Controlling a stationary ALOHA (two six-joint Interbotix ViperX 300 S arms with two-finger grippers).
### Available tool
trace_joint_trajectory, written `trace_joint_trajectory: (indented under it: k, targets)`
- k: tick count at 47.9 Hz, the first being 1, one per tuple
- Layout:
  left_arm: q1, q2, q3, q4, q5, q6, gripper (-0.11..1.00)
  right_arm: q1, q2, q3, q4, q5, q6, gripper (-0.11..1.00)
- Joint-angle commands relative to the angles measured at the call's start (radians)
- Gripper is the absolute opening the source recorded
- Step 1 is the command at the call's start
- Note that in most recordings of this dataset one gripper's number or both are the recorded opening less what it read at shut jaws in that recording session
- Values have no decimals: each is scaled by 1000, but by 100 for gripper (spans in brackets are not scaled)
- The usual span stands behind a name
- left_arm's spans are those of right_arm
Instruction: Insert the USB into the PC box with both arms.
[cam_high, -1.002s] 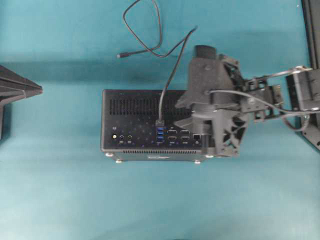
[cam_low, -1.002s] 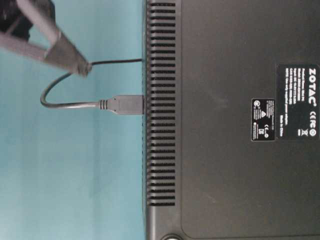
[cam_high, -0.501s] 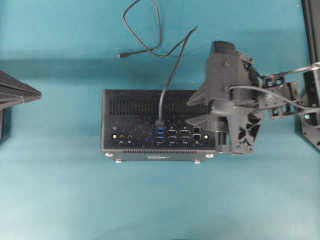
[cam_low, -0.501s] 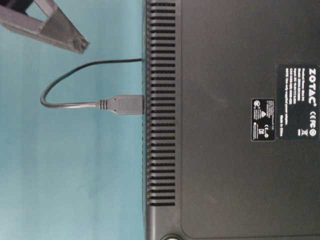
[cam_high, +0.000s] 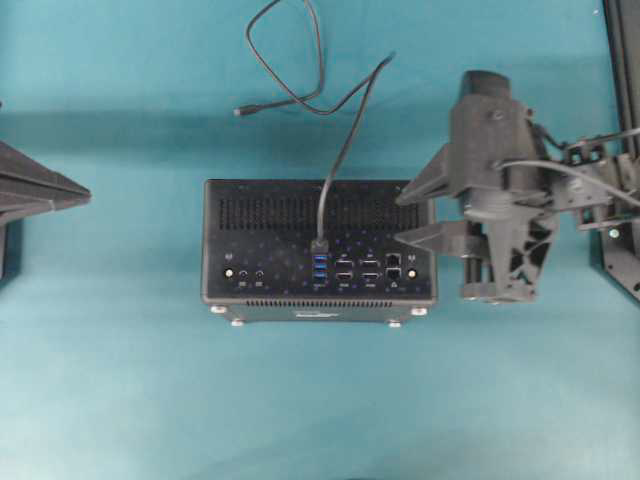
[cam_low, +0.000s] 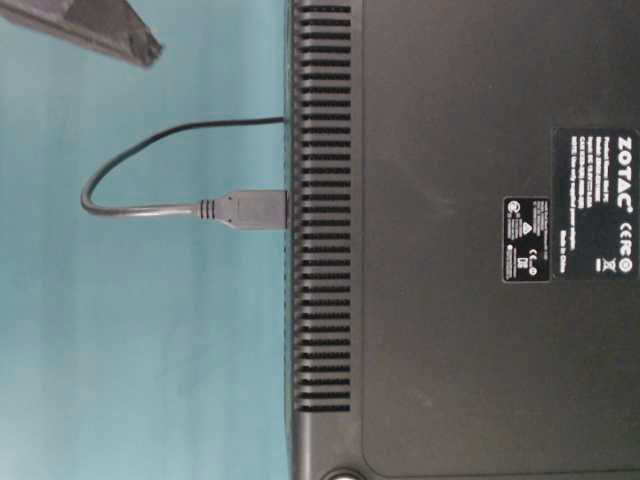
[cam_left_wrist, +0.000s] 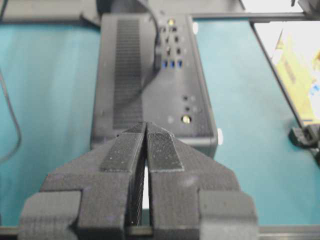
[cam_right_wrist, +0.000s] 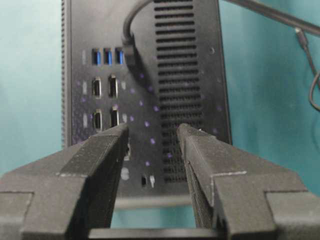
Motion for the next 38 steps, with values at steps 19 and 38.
trace_joint_trajectory:
  k: [19,38]
  targets:
    - [-5,51,-46,3,-18,2,0,0,-86,57,-3,-49,11,51]
    - [-5,52,-43,3,-18,2,0,-3,-166,109,-3,-98,9,51]
